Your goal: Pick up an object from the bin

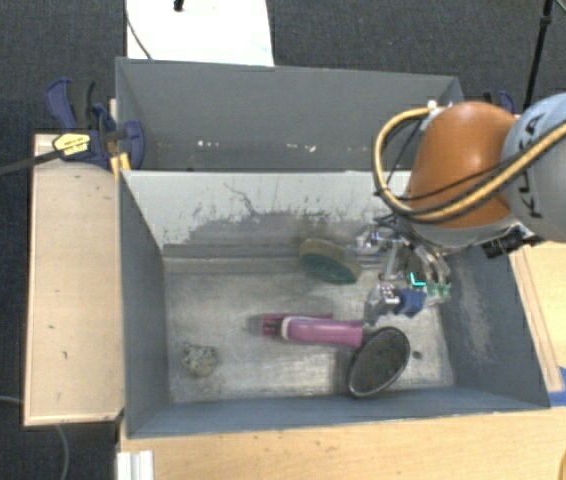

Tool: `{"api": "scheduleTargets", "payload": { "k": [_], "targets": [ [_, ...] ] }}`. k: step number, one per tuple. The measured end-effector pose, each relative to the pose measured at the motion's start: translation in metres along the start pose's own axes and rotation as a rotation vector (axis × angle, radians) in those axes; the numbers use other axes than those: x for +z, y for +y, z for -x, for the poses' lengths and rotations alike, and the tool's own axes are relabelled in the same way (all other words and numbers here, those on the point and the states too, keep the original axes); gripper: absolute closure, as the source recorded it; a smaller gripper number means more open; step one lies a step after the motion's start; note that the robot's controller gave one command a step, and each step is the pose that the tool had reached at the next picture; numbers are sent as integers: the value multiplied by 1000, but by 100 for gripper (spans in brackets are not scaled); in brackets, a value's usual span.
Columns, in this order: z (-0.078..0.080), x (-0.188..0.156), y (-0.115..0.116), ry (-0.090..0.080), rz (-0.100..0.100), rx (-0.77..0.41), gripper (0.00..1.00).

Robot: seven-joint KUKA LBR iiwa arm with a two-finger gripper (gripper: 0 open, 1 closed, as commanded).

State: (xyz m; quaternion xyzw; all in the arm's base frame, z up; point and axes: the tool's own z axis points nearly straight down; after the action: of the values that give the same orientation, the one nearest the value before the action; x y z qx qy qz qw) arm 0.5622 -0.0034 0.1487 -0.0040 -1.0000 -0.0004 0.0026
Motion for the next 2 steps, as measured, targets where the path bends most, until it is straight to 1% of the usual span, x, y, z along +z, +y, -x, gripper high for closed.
{"api": "scheduleTargets", "payload": {
  "k": [1,2],
  "targets": [
    [-29,63,32,-21,-2,-89,0],
    [-26,41,-59,-14,-4,8,0]
  ]
}}
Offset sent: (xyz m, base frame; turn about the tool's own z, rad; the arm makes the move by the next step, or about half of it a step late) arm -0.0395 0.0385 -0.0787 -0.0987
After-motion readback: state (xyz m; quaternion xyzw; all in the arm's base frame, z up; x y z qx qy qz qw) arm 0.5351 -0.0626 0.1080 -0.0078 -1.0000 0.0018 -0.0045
